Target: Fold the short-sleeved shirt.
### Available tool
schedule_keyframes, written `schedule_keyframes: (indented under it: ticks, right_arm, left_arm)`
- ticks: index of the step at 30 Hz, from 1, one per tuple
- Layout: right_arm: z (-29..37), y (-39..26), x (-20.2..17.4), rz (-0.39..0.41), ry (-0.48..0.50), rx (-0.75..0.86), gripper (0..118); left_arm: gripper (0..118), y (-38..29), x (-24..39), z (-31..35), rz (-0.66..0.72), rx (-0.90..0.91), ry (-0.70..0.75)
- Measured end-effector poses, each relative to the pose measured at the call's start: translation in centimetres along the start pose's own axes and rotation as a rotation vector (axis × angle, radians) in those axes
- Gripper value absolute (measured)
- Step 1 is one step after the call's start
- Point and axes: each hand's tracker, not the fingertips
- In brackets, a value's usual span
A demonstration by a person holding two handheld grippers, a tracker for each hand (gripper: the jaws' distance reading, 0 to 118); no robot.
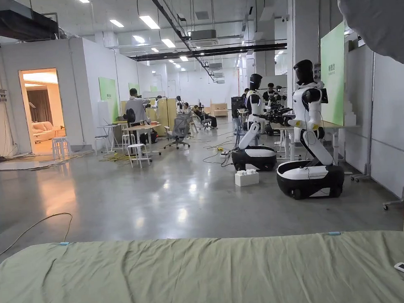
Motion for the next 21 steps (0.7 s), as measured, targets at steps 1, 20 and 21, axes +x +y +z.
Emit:
schedule_keyframes:
  ticks: [1,20,21]
  right_arm:
    - [-0.1,-0.1,-0.4,0.029,-0.017,0.016,118]
    - [-1.8,-1.3,-2.4,0.181,-0.180,-0.018,118]
    - [-1.8,-1.3,-2.2,0.172,-0.173,-0.026,118]
  left_arm:
    - [118,0.1,0.1,0.0,-0.003,-0.002,-0.004]
    - [118,0.4,-0.2,0.0,0.027,-0.011,0.002]
    - [118,0.3,-0.2,0.0,0.027,-0.015,0.003]
